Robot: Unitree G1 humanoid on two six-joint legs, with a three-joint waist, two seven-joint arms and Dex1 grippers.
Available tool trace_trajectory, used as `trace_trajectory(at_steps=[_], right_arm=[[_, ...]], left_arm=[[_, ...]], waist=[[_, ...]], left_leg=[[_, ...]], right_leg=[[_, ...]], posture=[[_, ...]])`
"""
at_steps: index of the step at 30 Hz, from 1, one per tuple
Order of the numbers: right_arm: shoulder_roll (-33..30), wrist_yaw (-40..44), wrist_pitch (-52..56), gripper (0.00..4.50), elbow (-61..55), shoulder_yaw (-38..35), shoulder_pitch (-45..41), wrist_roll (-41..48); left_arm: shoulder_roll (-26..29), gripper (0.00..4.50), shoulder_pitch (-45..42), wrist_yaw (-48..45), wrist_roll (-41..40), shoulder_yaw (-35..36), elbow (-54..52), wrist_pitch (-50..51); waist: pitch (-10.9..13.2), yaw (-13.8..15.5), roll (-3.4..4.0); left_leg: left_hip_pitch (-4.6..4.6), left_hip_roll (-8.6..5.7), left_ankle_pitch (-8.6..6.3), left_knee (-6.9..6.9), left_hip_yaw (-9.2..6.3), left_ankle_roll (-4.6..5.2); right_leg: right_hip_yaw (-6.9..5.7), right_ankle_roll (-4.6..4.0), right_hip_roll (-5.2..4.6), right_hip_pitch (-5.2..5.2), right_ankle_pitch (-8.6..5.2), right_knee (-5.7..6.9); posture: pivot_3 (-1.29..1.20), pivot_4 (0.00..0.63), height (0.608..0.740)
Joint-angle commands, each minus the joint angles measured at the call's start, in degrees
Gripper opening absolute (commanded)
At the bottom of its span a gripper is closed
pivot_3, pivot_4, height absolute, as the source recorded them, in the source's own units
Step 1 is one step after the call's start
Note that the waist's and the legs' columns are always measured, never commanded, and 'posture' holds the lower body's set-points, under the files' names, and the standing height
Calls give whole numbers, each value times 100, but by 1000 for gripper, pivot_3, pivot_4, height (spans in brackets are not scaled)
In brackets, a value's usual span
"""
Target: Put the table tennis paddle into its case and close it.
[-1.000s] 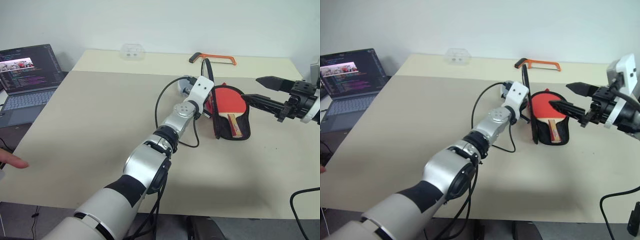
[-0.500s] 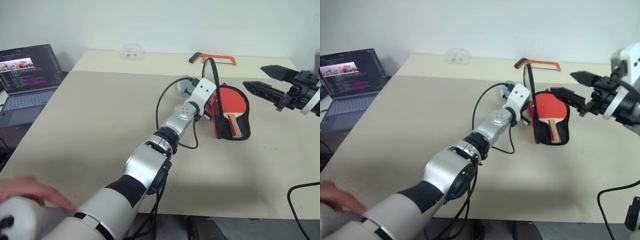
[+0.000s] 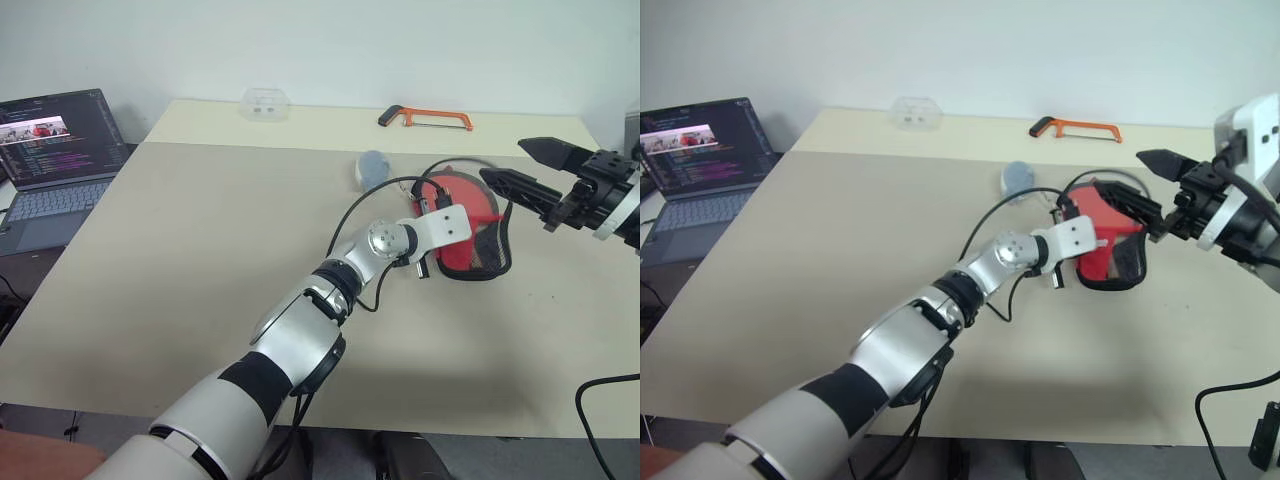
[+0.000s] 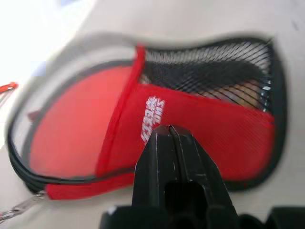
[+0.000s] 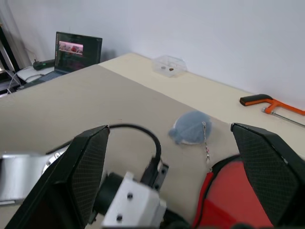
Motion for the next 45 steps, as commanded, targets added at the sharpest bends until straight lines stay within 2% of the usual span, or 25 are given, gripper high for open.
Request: trace_trajectory(at_steps=[1, 3, 8, 11, 12, 14, 19, 25, 31, 38, 45], right_arm=[[-34, -154, -41, 4500, -209, -257, 70, 238], [-8, -208, -57, 4500, -213, -262, 144, 335], [200, -557, 194, 4500, 55, 13, 467, 384], [626, -1126, 587, 4500, 431, 254, 939, 252], [827, -1262, 621, 4500, 440, 286, 1117, 278], [1168, -1389, 662, 4500, 428, 248, 1447, 443], [1877, -1731, 479, 4500, 674, -76, 1928, 690], [2439, -2167, 93, 4500, 1197, -566, 2056, 914], [2719, -2594, -152, 4500, 1425, -834, 2012, 1223], [2782, -3140, -367, 4500, 1874, -877, 1922, 1174], [2891, -3270, -412, 4500, 2311, -721, 1719, 1194]], left_arm=[[-2124, 35, 802, -227, 186, -294, -21, -148], [-2031, 35, 932, -436, 98, -293, -82, -286], [-1322, 35, 1127, -1689, -734, 238, -557, -573], [-506, 35, 1379, -2697, -1476, 603, -1464, -302], [-250, 191, 1525, -2963, -1768, 731, -1980, 45], [169, 591, 1829, -3270, -2144, 858, -3021, 729], [1206, 2334, 2745, -3539, -2651, 947, -5831, 2558], [2084, 4471, 3579, -3036, -2854, 1116, -7792, 3873], [2836, 4471, 3949, -2832, -2816, 1174, -8455, 4151], [3802, 4471, 4068, -2957, -3119, 1606, -8870, 4358], [4145, 4471, 4150, -2860, -3233, 1748, -9017, 4436]], waist=[[0, 0, 0], [0, 1, 0], [-3, 5, 2], [-16, 1, 0], [-17, 1, 4], [-34, -11, 32], [-43, -55, 47], [-65, -28, 64], [-70, -27, 70], [-71, -33, 71], [-71, -31, 71]], left_leg=[[-1, 0, 0, -1, 0, 0], [-1, 0, 0, 0, -1, 0], [-1, -1, 1, 3, -1, 2], [1, 2, 1, 1, 0, 2], [2, 14, 2, 2, 1, 1], [1, 21, 3, 3, 3, 2], [11, 32, 4, 7, 0, 1], [21, 30, 5, 20, -6, 3], [22, 33, 4, 16, -11, 4], [23, 34, 4, 13, -8, 5], [21, 35, 1, 9, -8, 9]], right_leg=[[0, 0, 0, 0, 0, 0], [-1, 0, 0, 0, 0, 0], [-5, 0, -1, 5, 0, 1], [-4, 0, -2, 6, 0, 0], [-6, 0, 1, 8, 0, 0], [1, -1, 4, 0, 0, 6], [5, -2, 16, 6, 0, 17], [-1, -1, 13, 22, 0, 25], [-3, -1, 15, 23, 0, 23], [-2, -1, 16, 21, 0, 22], [-3, -1, 15, 21, 0, 12]], posture=[[0, 150, 740], [0, 150, 740], [0, 150, 740], [0, 150, 740], [0, 150, 740], [0, 150, 740], [0, 150, 740], [0, 150, 740], [0, 150, 740], [0, 150, 740], [0, 150, 740]])
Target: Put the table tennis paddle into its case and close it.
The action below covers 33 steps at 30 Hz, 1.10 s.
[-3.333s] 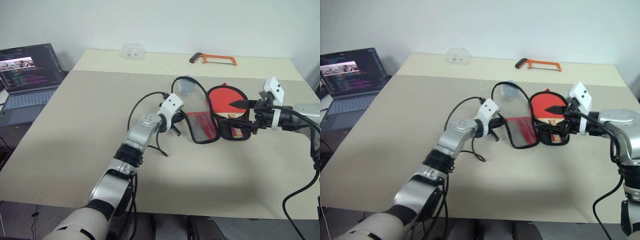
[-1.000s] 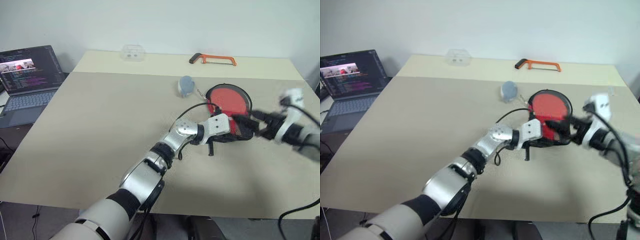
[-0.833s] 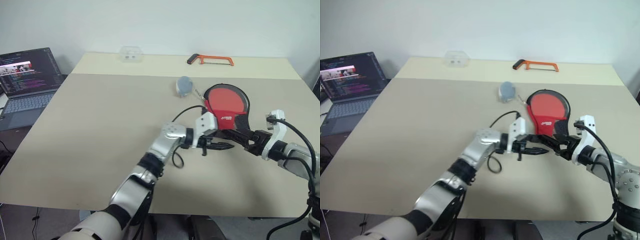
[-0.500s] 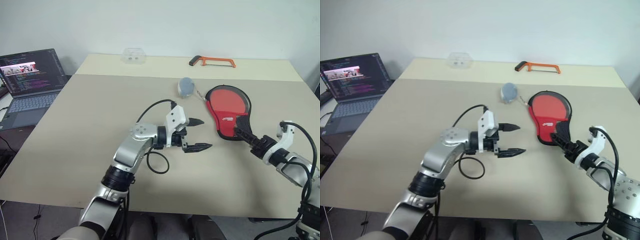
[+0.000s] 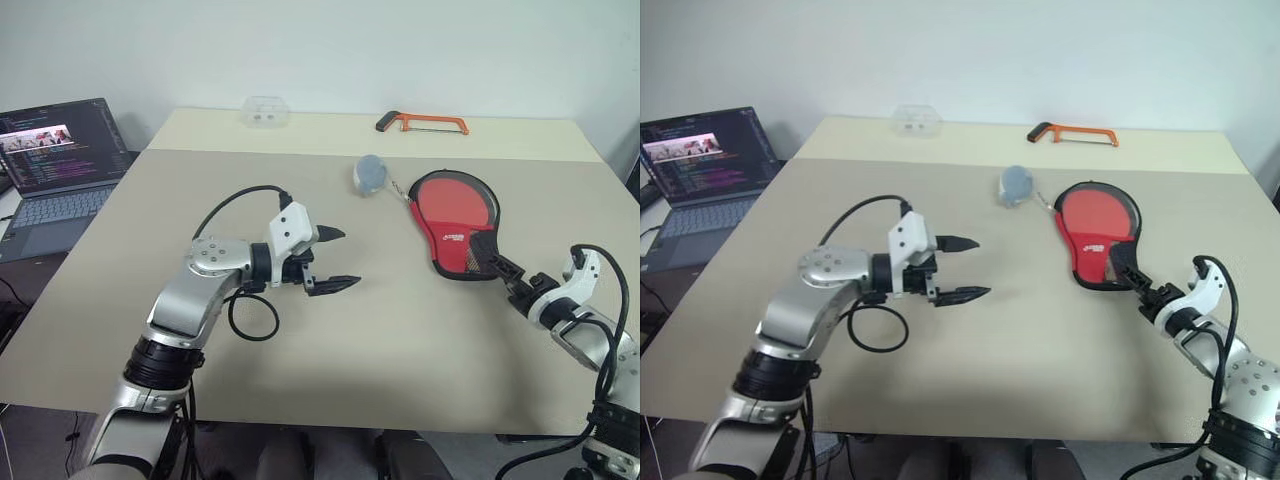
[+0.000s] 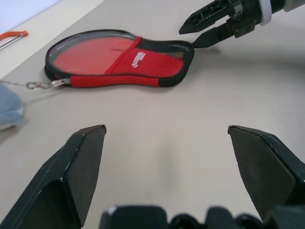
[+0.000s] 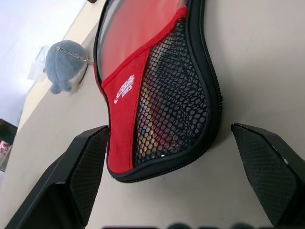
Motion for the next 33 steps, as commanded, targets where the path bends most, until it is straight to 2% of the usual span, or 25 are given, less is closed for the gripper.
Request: trace_trajectory(at_steps=[1, 9, 16, 19, 26, 30, 33], right_arm=[[113, -5, -140, 4500, 194, 111, -288, 33], [391, 170, -245, 4500, 619, 562, -1007, -147], [398, 336, -321, 4500, 987, 699, -1171, -489], [422, 377, -374, 3893, 1136, 683, -1238, -604], [531, 456, -385, 1391, 1244, 684, -1199, -721], [547, 452, -336, 22, 1225, 662, -1186, -725], [506, 465, -194, 8, 1170, 660, -1169, -646]], left_arm=[[39, 4471, 18, 116, -145, 126, -342, 30], [143, 4471, 160, 287, -242, 150, -600, 169], [223, 4471, 291, 468, -242, 163, -842, 253], [241, 4500, 326, 542, -245, 163, -919, 293], [328, 4500, 340, 633, -274, 202, -948, 351], [352, 4500, 305, 640, -274, 189, -891, 329], [364, 4500, 299, 642, -272, 185, -865, 305]], waist=[[0, -1, 0], [-1, -111, -1], [-1, -112, -2], [-2, -118, -2], [-2, -138, -2], [-16, -138, -26], [-19, -136, -29]], left_leg=[[0, 0, 0, -1, 0, 0], [2, 6, -8, -2, 4, 13], [-3, 8, -8, -3, 4, 13], [-1, 7, -8, -3, 5, 13], [0, 7, -8, -6, 7, 13], [2, 8, -8, -7, 6, 13], [3, 10, -9, -6, 5, 15]], right_leg=[[0, 0, 0, 0, 0, -1], [4, -1, 4, -2, 1, 0], [3, -1, 0, -5, 1, -6], [4, -1, 1, -4, 1, -5], [5, -1, 2, -6, 1, -4], [5, -1, 2, -3, 1, -5], [3, -1, 0, -1, 1, -5]], posture=[[0, 150, 740], [0, 150, 740], [0, 150, 740], [0, 150, 740], [0, 150, 740], [0, 150, 740], [0, 150, 740]])
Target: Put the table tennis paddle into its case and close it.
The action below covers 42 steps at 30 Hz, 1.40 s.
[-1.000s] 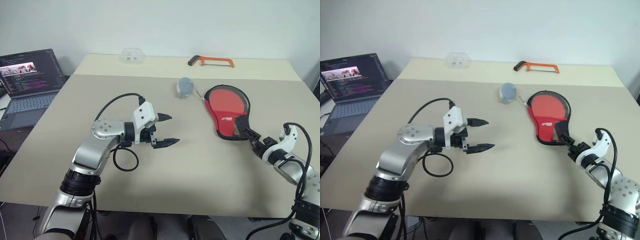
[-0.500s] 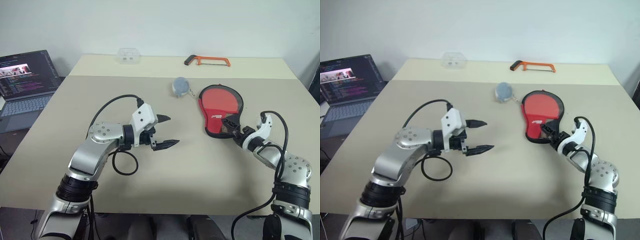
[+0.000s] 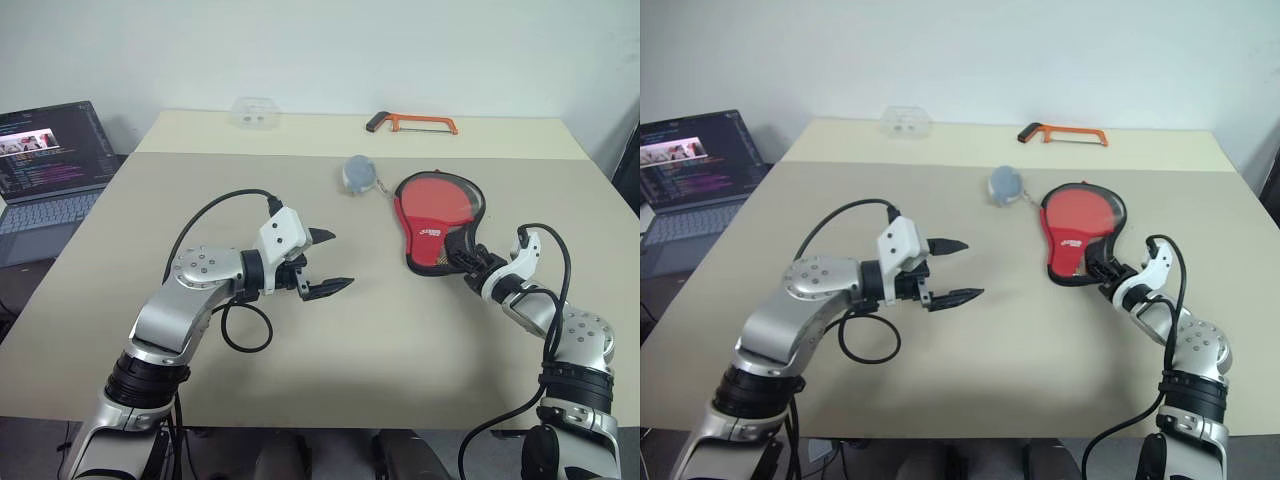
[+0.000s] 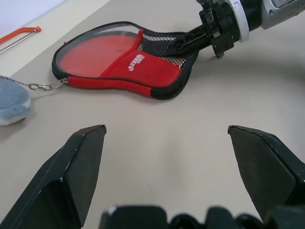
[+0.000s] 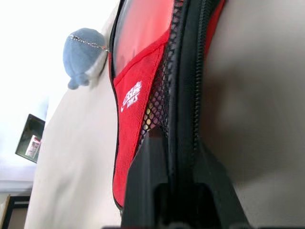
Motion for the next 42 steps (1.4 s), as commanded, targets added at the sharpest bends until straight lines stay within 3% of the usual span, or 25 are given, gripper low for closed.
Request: trace_trajectory(at_steps=[1, 10, 19, 24, 30, 42], right_arm=[[-58, 45, 276, 8, -155, 18, 32, 128], [-877, 826, 1771, 8, -908, 482, 589, 609], [-1363, 1677, 2515, 8, -1605, 853, 1289, 949], [-1450, 1905, 2714, 8, -2077, 974, 1747, 1249], [-1553, 1977, 2777, 8, -2507, 1066, 2315, 1662], [-1374, 1050, 2247, 8, -3097, 1394, 3281, 2686]], left_arm=[[74, 4500, -56, 17, -78, 140, -175, -72], [429, 4500, 6, -399, -259, 190, -102, -80], [1583, 4500, 1007, -1554, -813, 289, -536, -1], [1767, 4500, 1187, -1677, -932, 469, -493, -86], [1847, 4500, 1321, -1705, -1042, 666, -486, -129], [1928, 4500, 1487, -1670, -994, 730, -440, -272]], waist=[[0, 0, 0], [1, 9, 1], [1, -6, 0], [1, -1, -2], [1, -6, -2], [-8, -10, -18]], left_leg=[[0, 0, 0, 0, 0, 0], [-10, 2, -1, -14, 4, -3], [-7, 7, -4, -19, 3, -1], [-7, 6, -5, -16, 0, 3], [-7, 6, -6, -19, -1, 4], [-7, 8, -7, -19, -5, 4]], right_leg=[[0, 0, 0, 0, 0, 0], [2, 0, 1, -10, -1, -15], [1, -2, 5, -11, -3, -16], [-1, -2, 3, -8, -4, -15], [-1, -2, 4, -10, -5, -16], [-1, -3, 3, -8, -5, -17]], posture=[[0, 150, 740], [0, 150, 740], [0, 150, 740], [0, 150, 740], [0, 150, 740], [0, 150, 740]])
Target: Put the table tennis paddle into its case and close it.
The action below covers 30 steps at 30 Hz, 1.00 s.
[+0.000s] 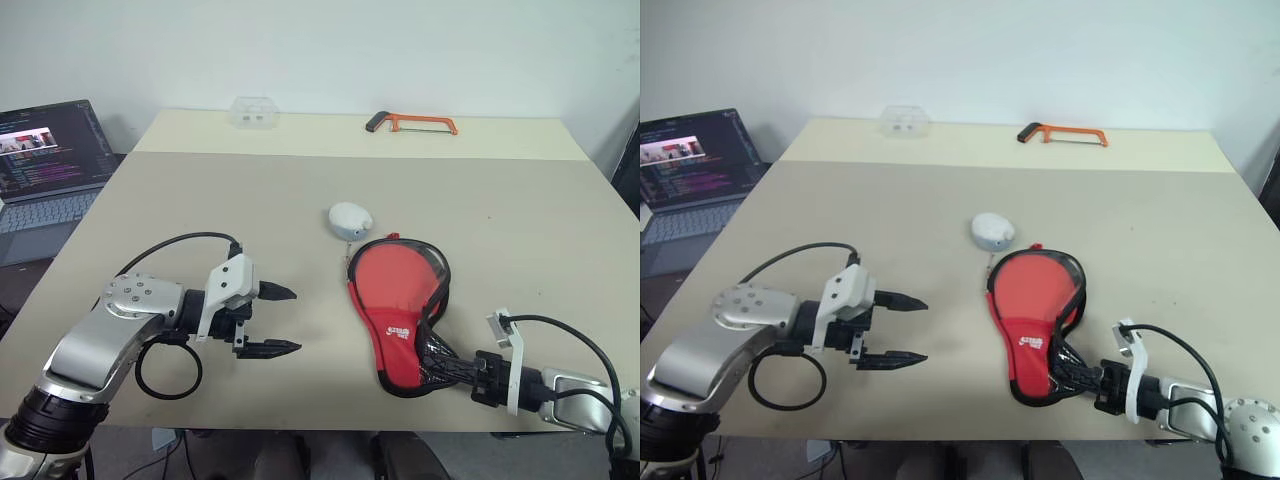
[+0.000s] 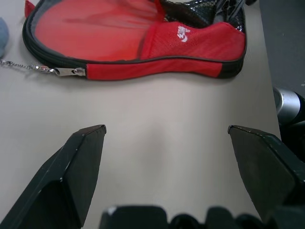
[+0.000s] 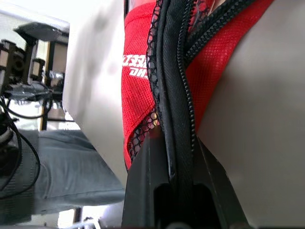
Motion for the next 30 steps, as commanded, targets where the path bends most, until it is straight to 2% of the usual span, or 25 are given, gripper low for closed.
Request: trace_trajectory(at_steps=[1, 16, 24, 29, 30], right_arm=[[19, -252, -87, 8, -287, 415, 262, 584], [-766, -554, -956, 8, -652, 1351, 649, 1715], [-1129, -279, -1181, 8, -599, 1528, 605, 1679], [-1350, 154, -1332, 8, -621, 1412, 291, 1135], [-1368, 250, -1339, 294, -628, 1417, 247, 1077]], left_arm=[[92, 4500, 53, -21, -31, 193, -105, -128], [144, 4500, -102, -100, 37, 111, 31, -201], [127, 4500, 35, 20, 21, 110, -167, -79], [113, 4500, 16, 89, 45, 92, -145, -102], [98, 4500, -9, 102, 66, 80, -116, -124]], waist=[[-1, -4, -2], [-6, -2, -12], [-6, -2, -13], [-5, -1, -14], [-5, 4, -14]], left_leg=[[0, 1, 0, 0, 0, 0], [0, 4, 0, 2, -3, 1], [-1, 7, 0, 2, -3, 1], [0, 6, 0, 4, -4, 1], [0, 6, 0, 4, -5, 1]], right_leg=[[-1, 0, 0, 0, 0, 0], [0, -1, -2, 0, -1, 1], [0, -1, -3, 0, -1, 1], [-1, -1, -3, 1, -1, 2], [-1, -1, -3, 1, -1, 2]], posture=[[0, 150, 740], [0, 150, 740], [0, 150, 740], [0, 150, 740], [0, 150, 740]])
